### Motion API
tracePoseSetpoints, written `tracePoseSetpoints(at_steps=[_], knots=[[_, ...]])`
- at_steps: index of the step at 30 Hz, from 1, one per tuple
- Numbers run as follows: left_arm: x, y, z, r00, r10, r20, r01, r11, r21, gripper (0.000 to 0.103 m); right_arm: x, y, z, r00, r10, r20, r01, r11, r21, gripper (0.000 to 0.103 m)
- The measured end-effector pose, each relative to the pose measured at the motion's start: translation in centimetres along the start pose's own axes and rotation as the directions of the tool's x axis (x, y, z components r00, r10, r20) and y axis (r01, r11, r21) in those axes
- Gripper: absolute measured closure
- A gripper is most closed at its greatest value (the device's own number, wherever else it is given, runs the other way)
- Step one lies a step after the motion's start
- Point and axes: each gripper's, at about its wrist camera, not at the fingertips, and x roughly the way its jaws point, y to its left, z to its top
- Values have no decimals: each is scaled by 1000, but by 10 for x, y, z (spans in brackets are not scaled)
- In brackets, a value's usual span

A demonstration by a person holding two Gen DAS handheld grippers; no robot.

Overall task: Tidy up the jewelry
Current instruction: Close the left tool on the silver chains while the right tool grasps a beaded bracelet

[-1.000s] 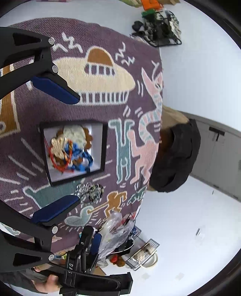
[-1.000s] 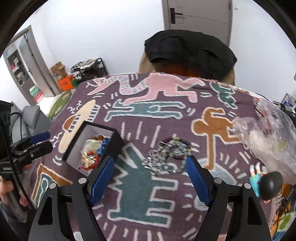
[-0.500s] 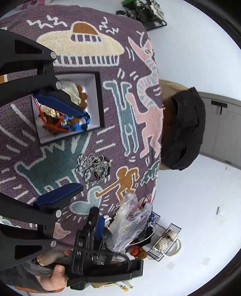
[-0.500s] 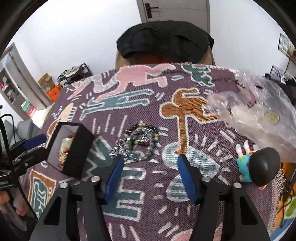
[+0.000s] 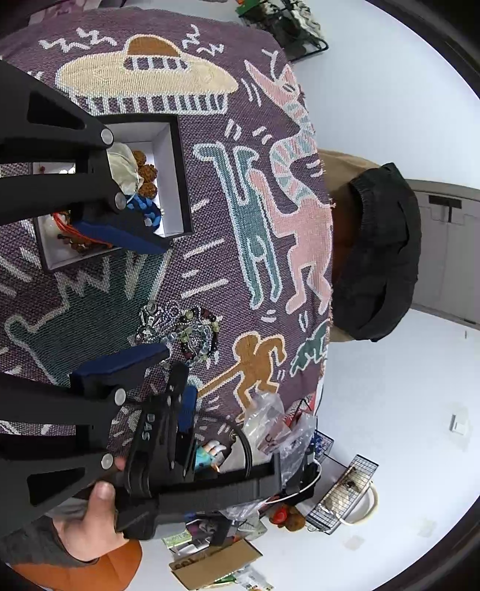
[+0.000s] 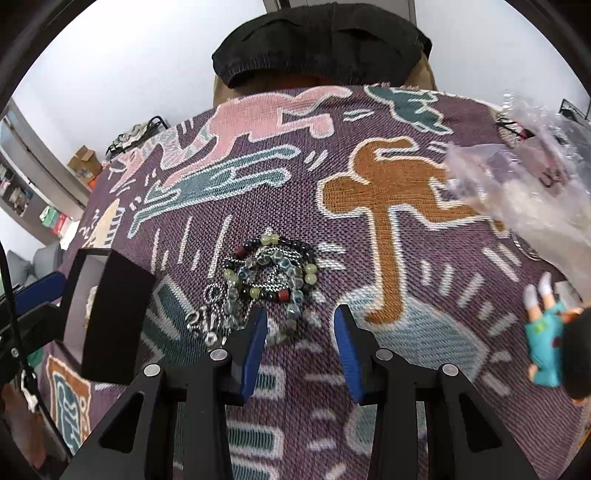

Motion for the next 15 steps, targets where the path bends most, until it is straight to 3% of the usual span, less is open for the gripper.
tracePoseSetpoints(at_steps=[1,3,5,7,15], knots=[[3,-1,1,1000,3,-6,-3,1000,0,53,5,1,1,1000,-5,-8,5,1000,-5,65],[6,-2,2,1000,8,-11,-8,1000,0,53,16,0,2,999,-22,-29,21,1000,-8,75],[10,-3,4,1000,10,-18,-10,1000,-1,53,17,-1,3,999,-41,-22,41,999,-20,93],[14,-5,6,1000,10,-24,-10,1000,-2,53,15,-8,3,1000,-4,-22,4,1000,3,93],[31,-26,10,999,2,-50,0,1000,31,53,-12,-45,-10,998,11,62,-17,996,86,93]])
